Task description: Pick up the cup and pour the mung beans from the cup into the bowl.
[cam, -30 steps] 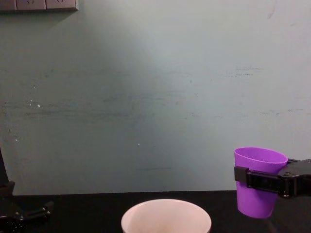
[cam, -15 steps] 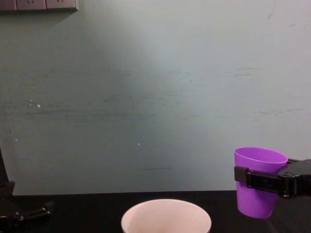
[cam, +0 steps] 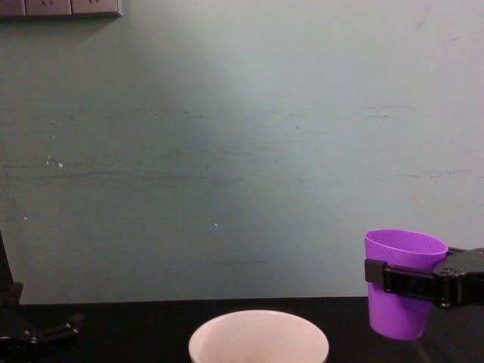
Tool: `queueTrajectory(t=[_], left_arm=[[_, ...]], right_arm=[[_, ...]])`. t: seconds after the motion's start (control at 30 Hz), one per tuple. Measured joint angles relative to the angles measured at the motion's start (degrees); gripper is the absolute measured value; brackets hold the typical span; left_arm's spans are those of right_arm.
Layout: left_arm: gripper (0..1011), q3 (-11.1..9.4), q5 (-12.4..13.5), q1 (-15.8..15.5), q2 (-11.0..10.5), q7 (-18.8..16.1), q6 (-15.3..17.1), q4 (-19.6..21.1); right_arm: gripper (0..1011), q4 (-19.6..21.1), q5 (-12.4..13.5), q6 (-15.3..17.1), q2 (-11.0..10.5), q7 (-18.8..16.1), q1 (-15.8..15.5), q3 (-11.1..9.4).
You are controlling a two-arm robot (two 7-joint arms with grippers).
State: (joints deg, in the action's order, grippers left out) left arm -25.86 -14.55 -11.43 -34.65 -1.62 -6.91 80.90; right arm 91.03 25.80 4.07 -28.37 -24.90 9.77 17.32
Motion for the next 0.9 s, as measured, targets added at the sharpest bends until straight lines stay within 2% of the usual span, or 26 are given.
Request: queueTrajectory(t=[0.9], left_arm=[[1000,0.0,0.0,0.0,0.0,0.0,0.0,0.0]], right_arm=[[726,0.0,0.0,0.0,0.0,0.0,0.0,0.0]])
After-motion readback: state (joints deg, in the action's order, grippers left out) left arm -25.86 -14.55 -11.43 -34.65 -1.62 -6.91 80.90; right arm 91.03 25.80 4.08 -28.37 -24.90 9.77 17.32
